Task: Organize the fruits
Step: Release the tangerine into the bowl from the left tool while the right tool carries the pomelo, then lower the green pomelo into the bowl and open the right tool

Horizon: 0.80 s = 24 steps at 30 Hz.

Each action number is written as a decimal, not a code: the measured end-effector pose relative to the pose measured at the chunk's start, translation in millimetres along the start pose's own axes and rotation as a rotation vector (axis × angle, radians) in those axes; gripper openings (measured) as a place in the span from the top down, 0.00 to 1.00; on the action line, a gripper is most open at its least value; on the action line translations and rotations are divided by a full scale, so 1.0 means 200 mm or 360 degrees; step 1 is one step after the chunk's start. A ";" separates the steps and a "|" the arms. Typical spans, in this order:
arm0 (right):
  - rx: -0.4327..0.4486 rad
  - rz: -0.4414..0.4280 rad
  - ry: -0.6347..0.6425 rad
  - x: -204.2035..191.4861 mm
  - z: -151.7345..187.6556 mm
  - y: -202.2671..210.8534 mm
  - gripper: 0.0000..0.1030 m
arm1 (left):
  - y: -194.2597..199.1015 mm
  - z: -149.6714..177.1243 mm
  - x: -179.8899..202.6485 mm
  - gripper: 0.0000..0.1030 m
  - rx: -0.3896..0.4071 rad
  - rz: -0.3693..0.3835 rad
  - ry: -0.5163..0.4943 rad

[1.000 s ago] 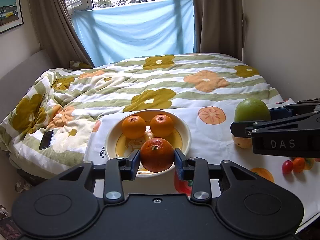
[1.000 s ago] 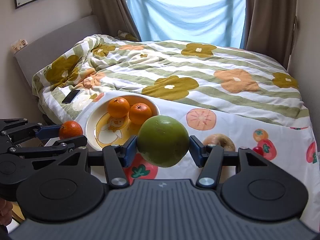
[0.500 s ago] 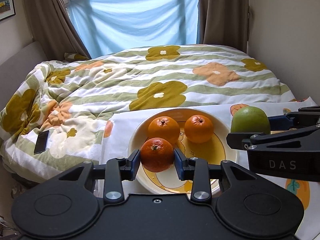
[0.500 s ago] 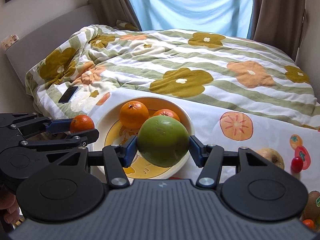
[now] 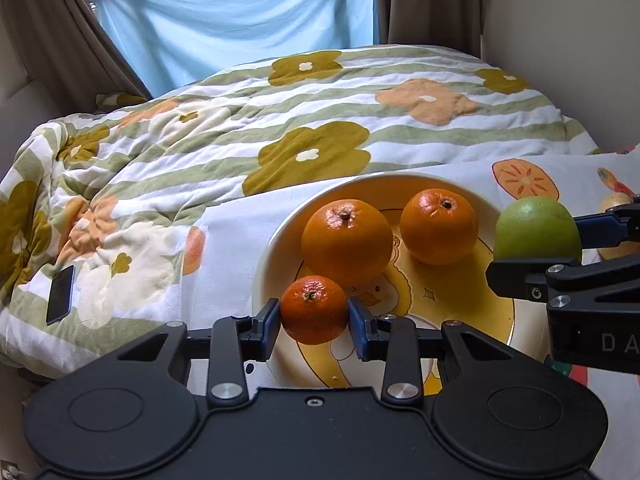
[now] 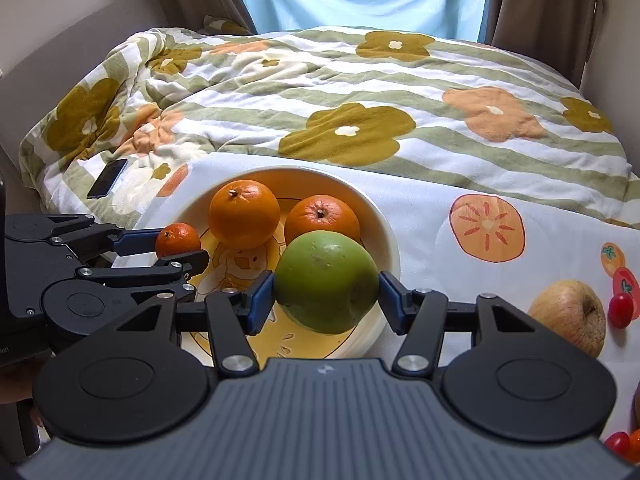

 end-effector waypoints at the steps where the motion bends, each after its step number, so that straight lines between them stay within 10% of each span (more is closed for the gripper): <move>1: -0.0004 0.0006 -0.0004 0.01 0.00 -0.01 0.31 | -0.02 0.00 0.00 0.61 -0.0008 0.0000 -0.0021; 7: -0.0028 0.0044 -0.0016 0.04 0.01 -0.04 0.31 | -0.06 0.02 0.04 0.60 -0.0031 -0.0001 -0.0102; 11: -0.0021 0.0063 -0.0008 0.05 0.00 -0.02 0.31 | -0.01 0.01 0.05 0.22 0.0028 0.0038 -0.0118; 24: -0.0060 0.0051 0.0128 0.01 0.01 -0.04 0.31 | 0.14 0.11 0.02 0.12 0.0025 0.0029 -0.0071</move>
Point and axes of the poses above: each gripper's, at about its wrist camera, not at the fingertips, and y roughly against the way its jaws point, x to its right, z to its underside, the point moved 10 cm from there along -y, roughly the way its jaws point, and after that the axes turned 5 degrees about -x, right-handed, at the moved point
